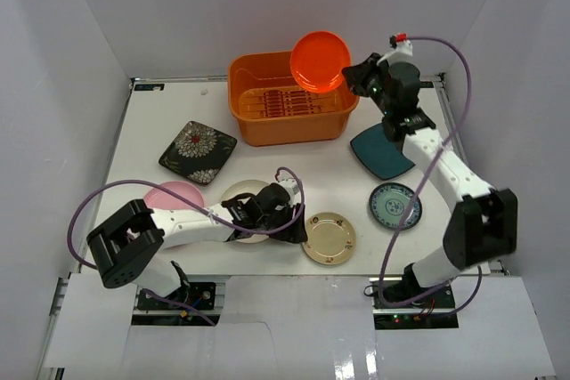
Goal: Place the plates into the plastic bin on the countertop
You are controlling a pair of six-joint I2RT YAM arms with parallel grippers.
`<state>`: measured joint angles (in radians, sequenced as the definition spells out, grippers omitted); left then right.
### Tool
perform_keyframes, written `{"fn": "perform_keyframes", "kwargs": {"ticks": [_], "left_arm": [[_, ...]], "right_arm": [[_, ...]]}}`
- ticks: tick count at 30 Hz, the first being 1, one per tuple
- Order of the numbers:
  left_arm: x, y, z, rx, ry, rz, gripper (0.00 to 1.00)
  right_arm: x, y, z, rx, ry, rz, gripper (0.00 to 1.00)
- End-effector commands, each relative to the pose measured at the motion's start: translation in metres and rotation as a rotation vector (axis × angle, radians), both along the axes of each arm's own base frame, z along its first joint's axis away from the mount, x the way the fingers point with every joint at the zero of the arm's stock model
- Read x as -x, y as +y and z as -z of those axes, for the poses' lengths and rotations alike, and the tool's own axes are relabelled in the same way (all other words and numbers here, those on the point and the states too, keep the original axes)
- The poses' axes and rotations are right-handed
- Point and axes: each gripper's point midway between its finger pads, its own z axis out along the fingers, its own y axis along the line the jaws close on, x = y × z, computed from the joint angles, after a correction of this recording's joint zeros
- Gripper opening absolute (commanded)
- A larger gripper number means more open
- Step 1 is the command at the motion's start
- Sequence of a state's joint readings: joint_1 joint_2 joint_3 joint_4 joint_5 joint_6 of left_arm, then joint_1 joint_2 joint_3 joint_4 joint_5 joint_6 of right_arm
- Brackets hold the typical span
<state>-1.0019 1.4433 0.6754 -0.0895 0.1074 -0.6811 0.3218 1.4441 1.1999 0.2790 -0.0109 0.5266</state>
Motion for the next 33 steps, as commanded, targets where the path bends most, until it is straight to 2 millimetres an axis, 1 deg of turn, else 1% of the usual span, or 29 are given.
{"fn": "perform_keyframes", "kwargs": {"ticks": [1, 2, 3, 4, 5, 6, 7, 8, 9, 11, 12, 15, 16, 17, 18, 20, 21, 22, 23, 24, 25, 26, 27, 28, 29, 30, 31, 32, 33], "left_arm": [[-0.014, -0.021, -0.018, 0.051, -0.069, -0.007, 0.68], [-0.013, -0.024, -0.015, 0.041, -0.07, -0.002, 0.68], [-0.013, -0.024, -0.012, 0.03, -0.073, -0.002, 0.68], [-0.014, -0.025, -0.01, 0.021, -0.079, -0.004, 0.68], [-0.014, -0.024, -0.006, 0.009, -0.078, -0.008, 0.68], [-0.014, -0.023, 0.0, -0.01, -0.08, -0.012, 0.68], [-0.013, -0.022, 0.004, -0.019, -0.074, -0.011, 0.68], [-0.011, -0.022, 0.008, -0.029, -0.067, -0.007, 0.68], [-0.016, -0.02, 0.012, -0.051, -0.086, -0.03, 0.67], [-0.016, -0.02, 0.017, -0.068, -0.09, -0.033, 0.67], [-0.015, -0.019, 0.021, -0.082, -0.087, -0.035, 0.67], [-0.016, -0.019, 0.027, -0.101, -0.093, -0.045, 0.66], [-0.016, -0.018, 0.031, -0.113, -0.094, -0.051, 0.65], [-0.016, -0.019, 0.032, -0.115, -0.094, -0.051, 0.61], [-0.016, -0.02, 0.035, -0.118, -0.092, -0.057, 0.59], [-0.015, -0.019, 0.038, -0.122, -0.091, -0.063, 0.52], [-0.015, -0.021, 0.037, -0.116, -0.09, -0.067, 0.47], [-0.014, -0.02, 0.038, -0.119, -0.091, -0.07, 0.43], [-0.015, -0.02, 0.038, -0.118, -0.092, -0.073, 0.4], [-0.015, -0.019, 0.038, -0.119, -0.094, -0.076, 0.35], [-0.015, -0.018, 0.039, -0.123, -0.094, -0.081, 0.24], [-0.016, -0.017, 0.037, -0.12, -0.099, -0.087, 0.18], [-0.016, -0.016, 0.036, -0.119, -0.099, -0.089, 0.12], [-0.016, -0.016, 0.034, -0.116, -0.103, -0.092, 0.04], [-0.017, -0.018, 0.03, -0.103, -0.109, -0.093, 0.0], [-0.017, -0.018, 0.026, -0.097, -0.113, -0.09, 0.0], [-0.018, -0.02, 0.021, -0.085, -0.12, -0.088, 0.0], [-0.02, -0.025, 0.006, -0.048, -0.139, -0.086, 0.0], [-0.021, -0.027, -0.003, -0.028, -0.152, -0.085, 0.0]], "right_arm": [[-0.053, 0.017, 0.01, 0.097, 0.028, -0.015, 0.08], [-0.065, 0.02, 0.016, 0.116, 0.048, -0.016, 0.08], [-0.079, 0.027, 0.056, 0.151, 0.141, -0.032, 0.08], [-0.086, 0.033, 0.06, 0.158, 0.151, -0.05, 0.08], [-0.094, 0.038, 0.049, 0.154, 0.13, -0.063, 0.08], [-0.097, 0.043, 0.058, 0.157, 0.149, -0.081, 0.08], [-0.104, 0.048, 0.076, 0.165, 0.18, -0.088, 0.08], [-0.106, 0.054, 0.078, 0.166, 0.187, -0.105, 0.08], [-0.109, 0.058, 0.091, 0.174, 0.212, -0.118, 0.08], [-0.11, 0.064, 0.095, 0.178, 0.218, -0.132, 0.09], [-0.109, 0.068, 0.102, 0.185, 0.231, -0.144, 0.1], [-0.107, 0.071, 0.103, 0.192, 0.231, -0.151, 0.14], [-0.106, 0.071, 0.102, 0.194, 0.23, -0.152, 0.22], [-0.105, 0.07, 0.101, 0.194, 0.228, -0.149, 0.3], [-0.099, 0.068, 0.101, 0.201, 0.247, -0.15, 0.45], [-0.093, 0.066, 0.092, 0.202, 0.235, -0.152, 0.57], [-0.086, 0.063, 0.082, 0.202, 0.221, -0.155, 0.66], [-0.08, 0.061, 0.075, 0.201, 0.21, -0.156, 0.68], [-0.075, 0.059, 0.072, 0.203, 0.205, -0.158, 0.73], [-0.063, 0.055, 0.049, 0.196, 0.165, -0.156, 0.73], [-0.051, 0.049, 0.064, 0.208, 0.195, -0.156, 0.73], [-0.042, 0.043, 0.065, 0.211, 0.198, -0.147, 0.73], [-0.026, 0.034, 0.038, 0.194, 0.134, -0.13, 0.72], [-0.008, 0.023, 0.075, 0.206, 0.205, -0.12, 0.71], [0.001, 0.015, 0.078, 0.193, 0.195, -0.099, 0.69], [0.02, -0.003, 0.06, 0.165, 0.152, -0.067, 0.63], [0.042, -0.018, 0.106, 0.162, 0.245, -0.039, 0.61], [0.057, -0.043, 0.091, 0.13, 0.195, 0.031, 0.52], [0.068, -0.056, 0.105, 0.118, 0.22, 0.068, 0.46]]}}
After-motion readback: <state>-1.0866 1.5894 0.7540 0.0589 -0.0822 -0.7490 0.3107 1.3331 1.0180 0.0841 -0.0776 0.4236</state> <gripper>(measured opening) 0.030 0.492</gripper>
